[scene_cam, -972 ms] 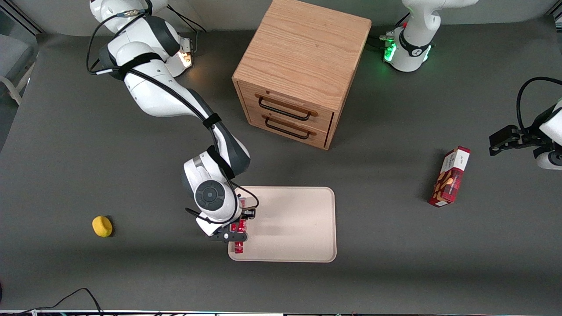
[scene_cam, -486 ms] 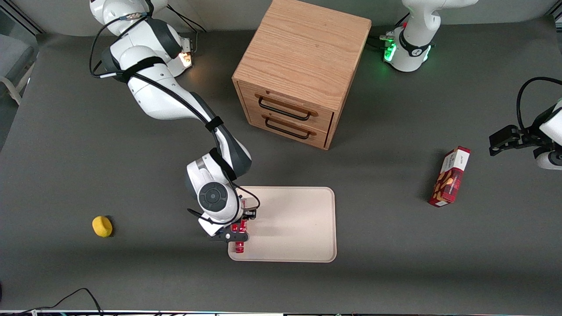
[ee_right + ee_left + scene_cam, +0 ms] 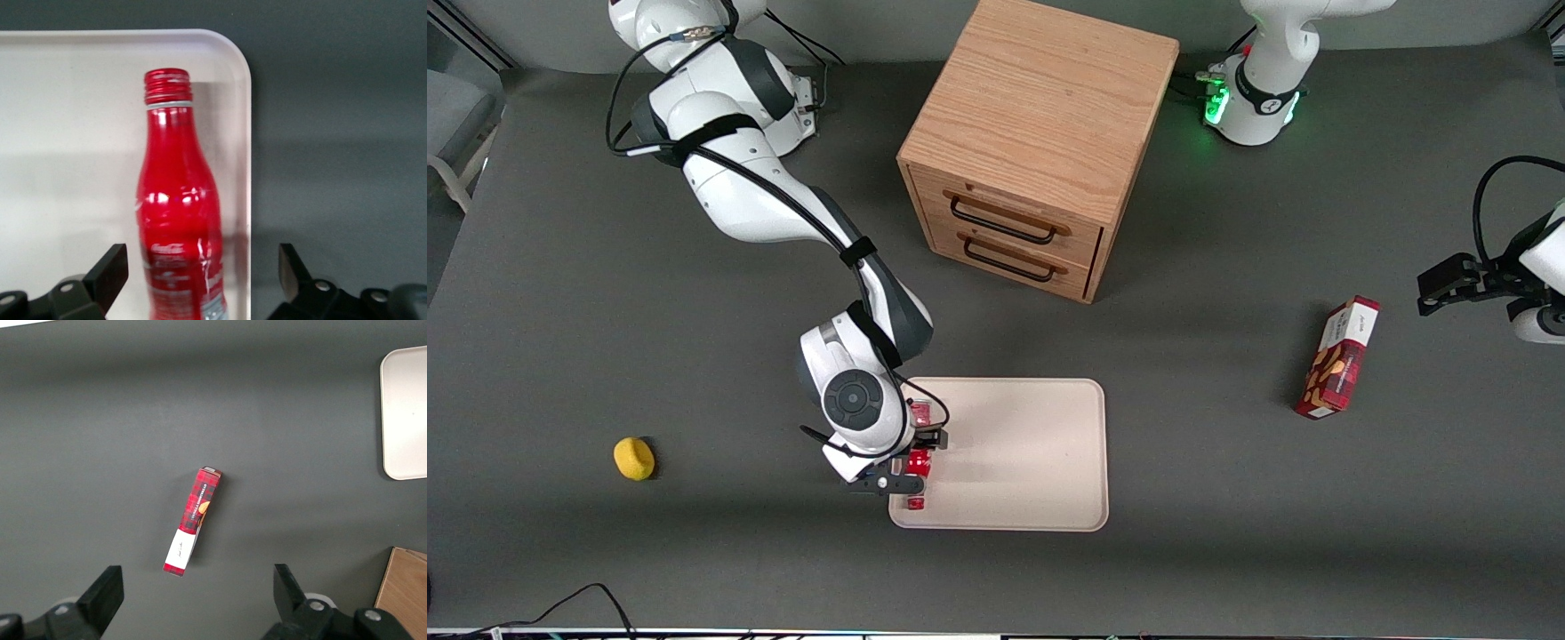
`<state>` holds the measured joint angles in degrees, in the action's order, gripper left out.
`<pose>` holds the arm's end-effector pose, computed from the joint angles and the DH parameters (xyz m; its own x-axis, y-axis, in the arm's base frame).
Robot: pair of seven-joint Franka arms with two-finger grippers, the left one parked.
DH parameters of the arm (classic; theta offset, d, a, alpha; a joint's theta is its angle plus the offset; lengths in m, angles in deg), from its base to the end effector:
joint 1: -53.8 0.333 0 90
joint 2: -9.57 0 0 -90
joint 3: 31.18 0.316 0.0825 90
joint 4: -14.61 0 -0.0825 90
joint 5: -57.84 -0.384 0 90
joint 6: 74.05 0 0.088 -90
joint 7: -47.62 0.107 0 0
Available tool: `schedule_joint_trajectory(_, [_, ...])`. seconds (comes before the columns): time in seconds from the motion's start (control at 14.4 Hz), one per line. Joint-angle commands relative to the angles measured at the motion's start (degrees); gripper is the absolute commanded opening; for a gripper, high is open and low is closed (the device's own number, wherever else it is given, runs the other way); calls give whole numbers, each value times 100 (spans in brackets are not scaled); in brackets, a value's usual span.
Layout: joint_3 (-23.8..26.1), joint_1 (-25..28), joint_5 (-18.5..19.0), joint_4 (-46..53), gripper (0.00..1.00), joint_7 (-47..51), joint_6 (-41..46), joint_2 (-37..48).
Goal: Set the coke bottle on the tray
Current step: 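Lower the bottle onto the tray near its rim with the right gripper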
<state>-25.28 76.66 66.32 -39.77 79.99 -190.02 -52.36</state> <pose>0.7076 0.3430 0.2072 0.9984 -0.0519 0.0207 -0.0526 -0.9979 0.0367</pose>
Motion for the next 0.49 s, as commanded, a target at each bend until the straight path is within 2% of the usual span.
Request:
schedule_joint_trajectory(0.0, [-72,79,75,182,100,-47,30,-82])
schedule_joint_trajectory(0.42, [-72,79,110,138,100,-47,30,-82])
